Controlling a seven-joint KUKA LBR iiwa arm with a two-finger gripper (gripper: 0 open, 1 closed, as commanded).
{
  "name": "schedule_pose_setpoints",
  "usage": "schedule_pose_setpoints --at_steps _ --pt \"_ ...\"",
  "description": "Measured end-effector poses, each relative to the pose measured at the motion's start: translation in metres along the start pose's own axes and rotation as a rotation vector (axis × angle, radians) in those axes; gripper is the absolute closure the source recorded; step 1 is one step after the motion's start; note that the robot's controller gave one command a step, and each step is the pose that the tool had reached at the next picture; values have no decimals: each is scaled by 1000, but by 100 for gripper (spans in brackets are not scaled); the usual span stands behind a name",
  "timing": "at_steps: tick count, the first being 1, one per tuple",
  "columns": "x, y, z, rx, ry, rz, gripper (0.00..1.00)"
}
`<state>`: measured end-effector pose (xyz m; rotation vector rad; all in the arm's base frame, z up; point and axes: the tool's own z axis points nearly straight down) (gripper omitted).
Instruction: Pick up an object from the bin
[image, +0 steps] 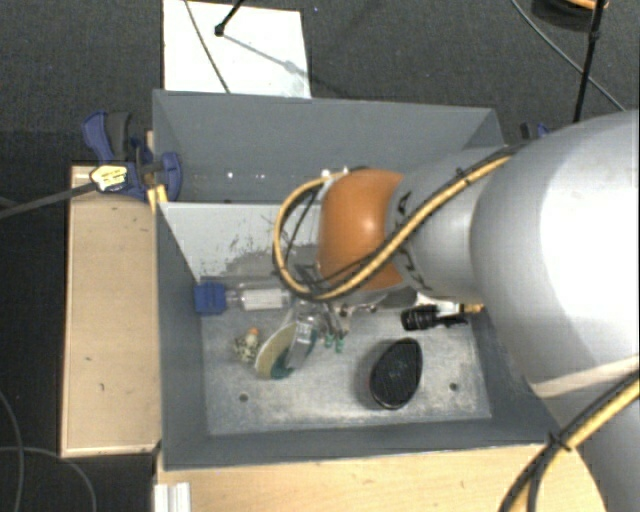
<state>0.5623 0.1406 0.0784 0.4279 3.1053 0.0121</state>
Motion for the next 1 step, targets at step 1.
schedule_pose_setpoints --at_steps 1 --pt "1 -5 -130 4 -2 -23 100"
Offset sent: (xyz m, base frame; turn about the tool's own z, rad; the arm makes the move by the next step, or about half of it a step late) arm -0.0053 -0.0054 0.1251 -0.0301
